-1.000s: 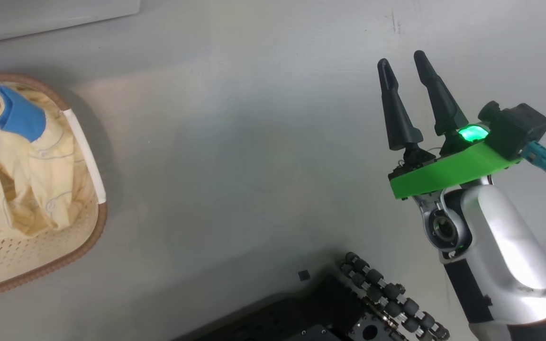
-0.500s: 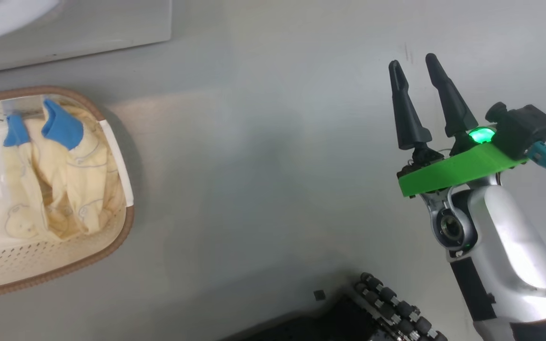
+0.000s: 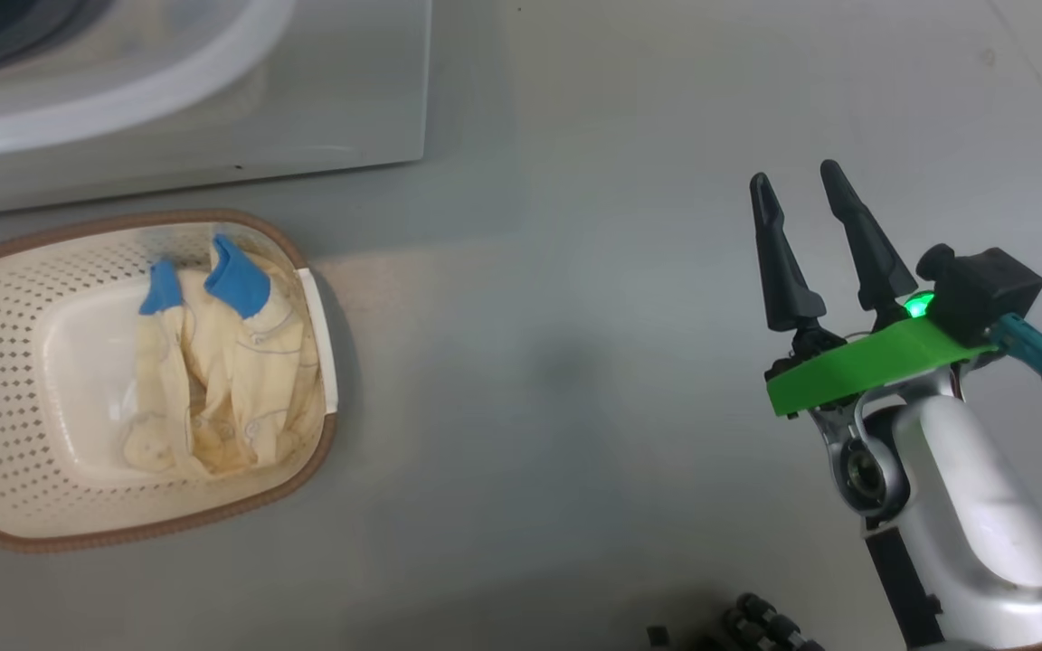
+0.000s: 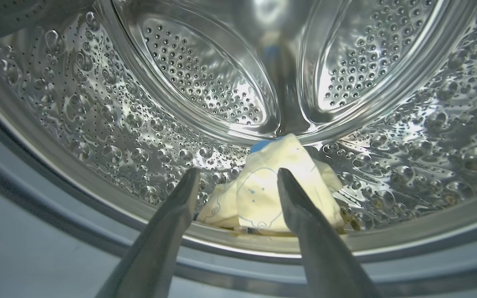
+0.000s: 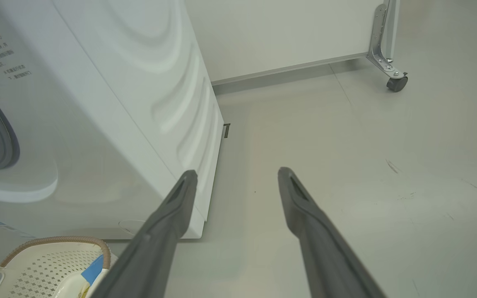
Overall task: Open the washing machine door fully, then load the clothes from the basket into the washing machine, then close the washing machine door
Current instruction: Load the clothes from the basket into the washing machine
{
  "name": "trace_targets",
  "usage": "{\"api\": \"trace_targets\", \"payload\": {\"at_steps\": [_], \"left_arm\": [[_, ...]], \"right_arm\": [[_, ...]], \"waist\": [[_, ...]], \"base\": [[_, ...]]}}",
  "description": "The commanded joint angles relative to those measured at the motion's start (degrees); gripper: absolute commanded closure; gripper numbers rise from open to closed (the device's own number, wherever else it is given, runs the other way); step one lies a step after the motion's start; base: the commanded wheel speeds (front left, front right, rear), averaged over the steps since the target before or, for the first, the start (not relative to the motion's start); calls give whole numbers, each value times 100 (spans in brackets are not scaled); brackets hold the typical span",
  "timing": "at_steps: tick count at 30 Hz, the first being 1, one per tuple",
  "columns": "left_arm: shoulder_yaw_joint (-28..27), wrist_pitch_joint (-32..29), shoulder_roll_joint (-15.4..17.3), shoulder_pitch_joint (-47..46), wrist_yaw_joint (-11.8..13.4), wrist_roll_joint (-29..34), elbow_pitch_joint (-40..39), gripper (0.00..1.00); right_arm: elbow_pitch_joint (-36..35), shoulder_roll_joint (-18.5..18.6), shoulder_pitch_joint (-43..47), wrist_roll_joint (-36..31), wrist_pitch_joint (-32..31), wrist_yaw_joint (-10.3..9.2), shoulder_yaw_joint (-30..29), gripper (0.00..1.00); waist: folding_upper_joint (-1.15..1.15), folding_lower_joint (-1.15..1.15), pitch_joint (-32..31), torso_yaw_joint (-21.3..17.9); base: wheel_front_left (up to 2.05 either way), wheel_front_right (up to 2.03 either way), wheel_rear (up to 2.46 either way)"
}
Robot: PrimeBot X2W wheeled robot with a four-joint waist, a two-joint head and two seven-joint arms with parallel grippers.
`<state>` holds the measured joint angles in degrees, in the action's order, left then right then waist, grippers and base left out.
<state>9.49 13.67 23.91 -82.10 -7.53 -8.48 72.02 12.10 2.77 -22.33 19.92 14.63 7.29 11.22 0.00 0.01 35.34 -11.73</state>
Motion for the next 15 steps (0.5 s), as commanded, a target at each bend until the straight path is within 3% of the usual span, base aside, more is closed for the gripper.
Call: {"api": "trace_targets", "payload": {"at_steps": [1,15], "left_arm": [[15,71,231,92,6,-68,-198,0],[539,130,-70,2552,5,-1179,-1747,0]], "right_arm": [[-127,10,173,-50,37,20,49,0],[-48,38,625,-387,37,20,-236,0]], "waist": [[0,-1,-230,169],[0,-1,-1360,598]], "base": [[0,0,0],[0,0,0]]}}
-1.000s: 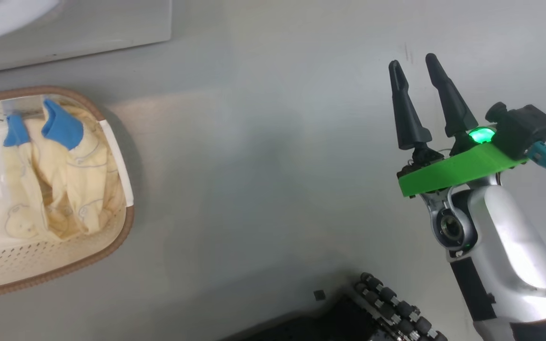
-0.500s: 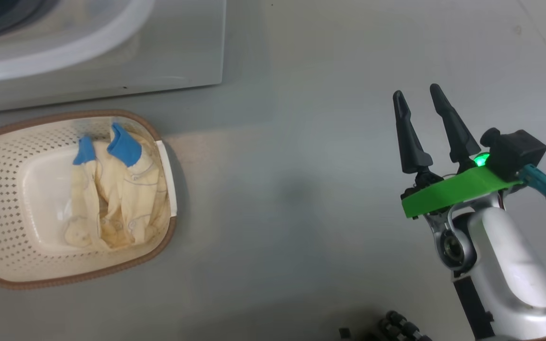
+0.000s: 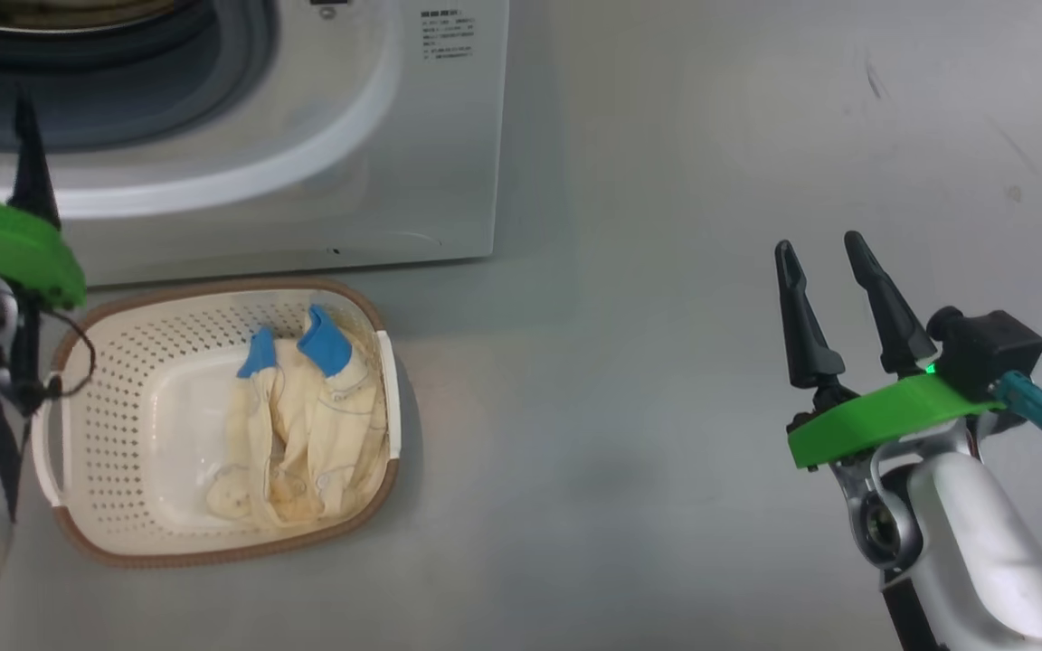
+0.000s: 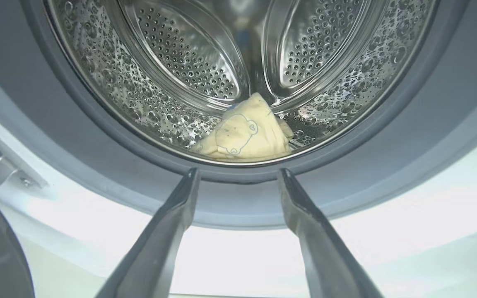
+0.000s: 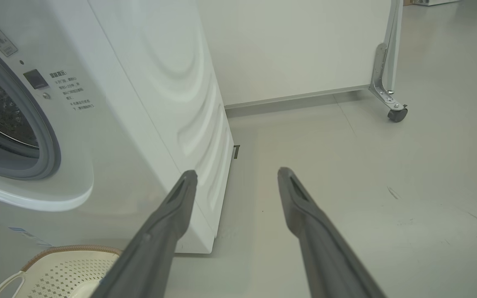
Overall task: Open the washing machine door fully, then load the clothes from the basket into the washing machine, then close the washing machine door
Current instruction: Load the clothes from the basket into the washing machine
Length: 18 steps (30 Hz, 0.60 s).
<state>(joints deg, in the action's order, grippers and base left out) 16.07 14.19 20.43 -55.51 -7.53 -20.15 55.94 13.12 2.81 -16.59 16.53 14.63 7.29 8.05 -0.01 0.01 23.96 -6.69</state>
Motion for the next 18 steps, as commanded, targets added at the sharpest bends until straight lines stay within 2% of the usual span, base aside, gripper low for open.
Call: {"api": "trace_targets", "payload": {"at_steps": [1,4,9,15,18], "left_arm": [[-138,78,256,109,5,-69,-283,0],[-258,79,158,793,19,-221,-723,0],[-582,80,5,1929,234,-315,-1667,0],[-1063,80,-264,3197,589,-172,-2906,0],[-1248,80,-414,3720,618,-57,-3418,0]], "right_arm": [[-150,43,95,-53,37,20,66,0],[-133,68,239,-50,37,20,21,0],[-78,109,452,-62,37,20,22,0],[-14,140,707,-41,37,20,-14,0],[46,144,822,-42,37,20,-40,0]], "waist": [[1,-1,-316,107],[1,-1,-628,135],[1,-1,-1121,103],[1,-1,-1608,56],[1,-1,-1826,40]], "base": [[0,0,0],[0,0,0],[0,0,0],[0,0,0],[0,0,0]]}}
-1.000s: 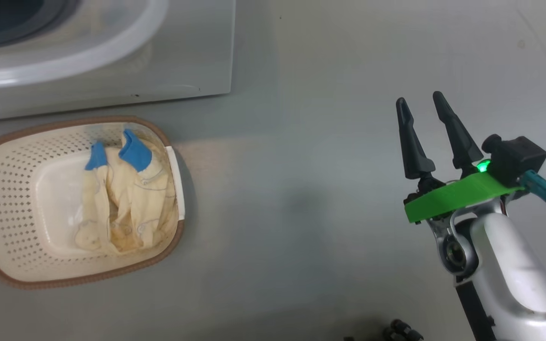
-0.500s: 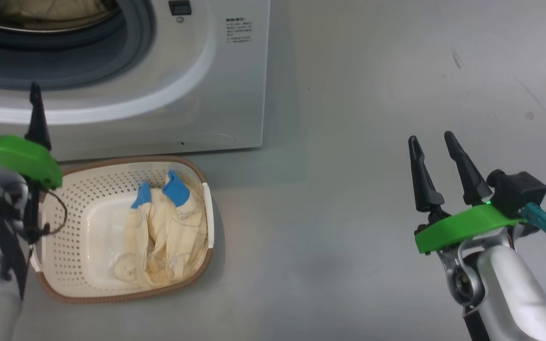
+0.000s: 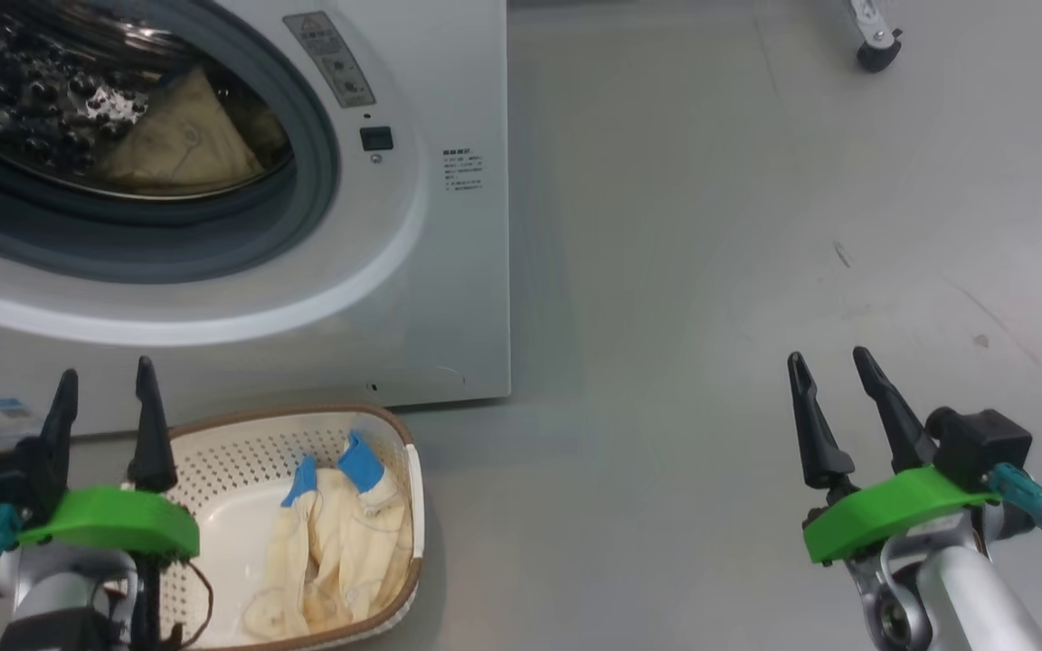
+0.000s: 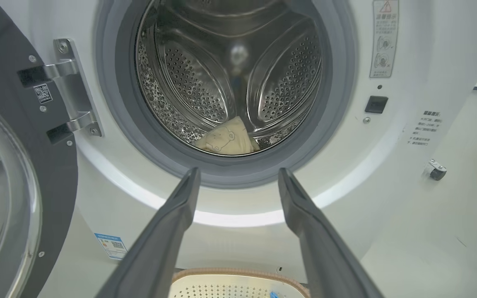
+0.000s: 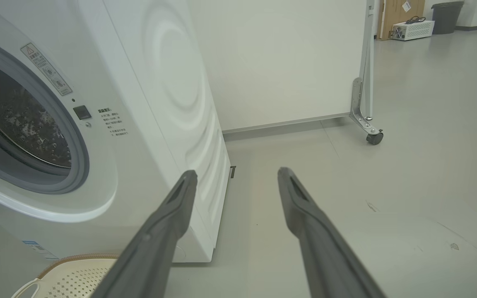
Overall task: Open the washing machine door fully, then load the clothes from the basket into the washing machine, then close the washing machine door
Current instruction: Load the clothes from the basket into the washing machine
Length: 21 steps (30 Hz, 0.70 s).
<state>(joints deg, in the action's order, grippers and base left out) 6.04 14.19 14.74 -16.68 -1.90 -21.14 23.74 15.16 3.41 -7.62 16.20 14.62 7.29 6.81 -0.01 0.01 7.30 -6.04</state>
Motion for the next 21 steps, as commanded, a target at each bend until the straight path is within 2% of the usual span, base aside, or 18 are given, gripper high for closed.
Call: {"api": "trace_targets", "payload": {"at_steps": [1,10,21], "left_arm": [[-301,80,96,-10,39,78,-363,0],[-643,81,-543,885,-88,311,-1034,0],[-714,81,-840,1317,-284,945,-1167,0]], "right_arm": [[-148,85,-41,-8,38,20,82,0],[-87,79,194,-2,38,20,93,0],[-123,33,220,24,38,20,73,0]], "waist": [[1,-1,-224,-32],[1,-1,-598,-69],[1,-1,-639,-135]], "base": [[0,0,0],[0,0,0],[0,0,0]]}}
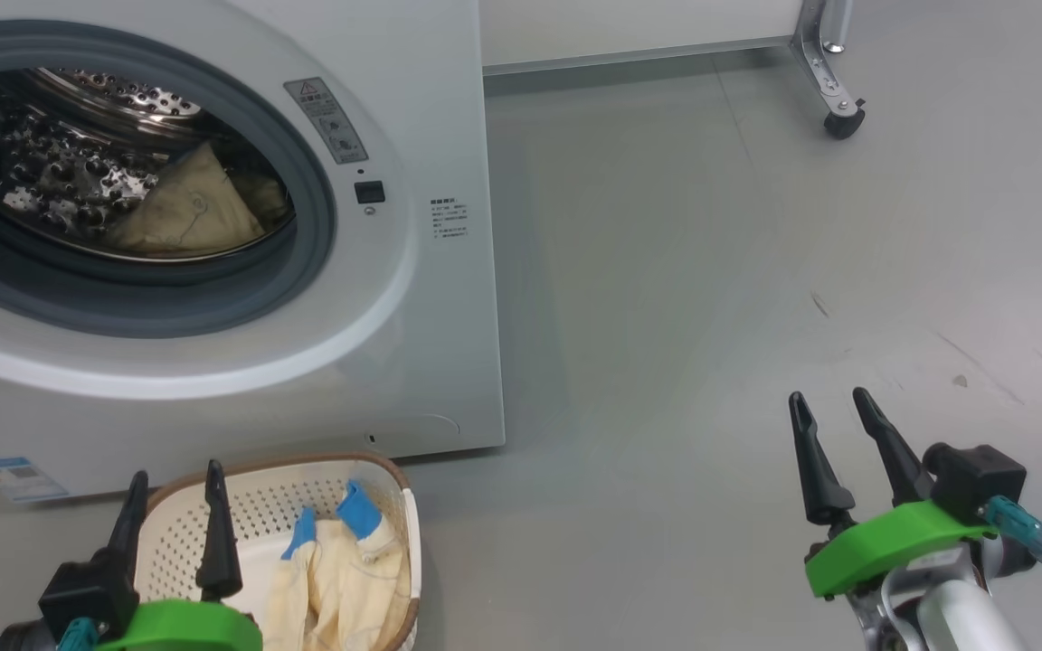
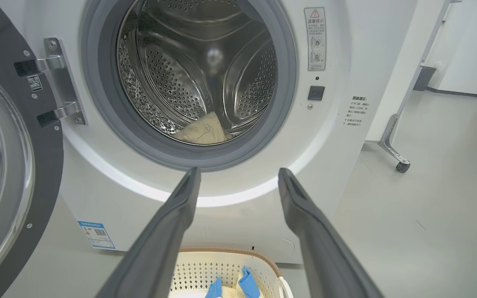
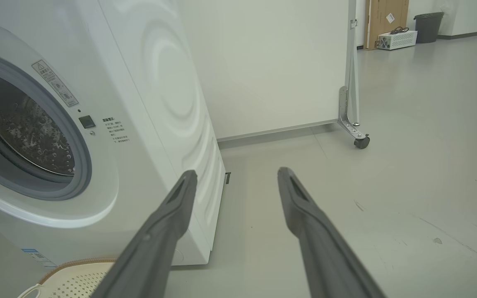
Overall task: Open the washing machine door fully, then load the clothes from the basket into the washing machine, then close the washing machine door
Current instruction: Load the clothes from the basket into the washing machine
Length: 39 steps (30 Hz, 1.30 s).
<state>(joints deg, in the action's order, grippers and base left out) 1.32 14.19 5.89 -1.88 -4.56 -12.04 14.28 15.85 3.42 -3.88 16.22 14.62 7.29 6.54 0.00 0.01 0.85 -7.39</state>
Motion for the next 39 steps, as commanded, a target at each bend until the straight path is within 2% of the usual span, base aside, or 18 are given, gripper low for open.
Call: {"api": "trace_targets", "payload": {"at_steps": [1,16,39], "left_arm": [[-243,81,27,-153,-36,67,-221,0],[-406,81,-179,-176,-203,255,-122,0],[-432,81,-283,-202,-263,346,-4,0]], "right_arm": [[-197,27,-156,25,38,20,99,0],[-218,-22,-174,22,38,20,37,0],[-224,-46,-167,9,38,20,54,0]], "waist": [[0,-1,13,-2],[0,-1,42,23],[0,-1,102,40]], "base": [[0,0,0],[0,0,0],[0,0,0]]}}
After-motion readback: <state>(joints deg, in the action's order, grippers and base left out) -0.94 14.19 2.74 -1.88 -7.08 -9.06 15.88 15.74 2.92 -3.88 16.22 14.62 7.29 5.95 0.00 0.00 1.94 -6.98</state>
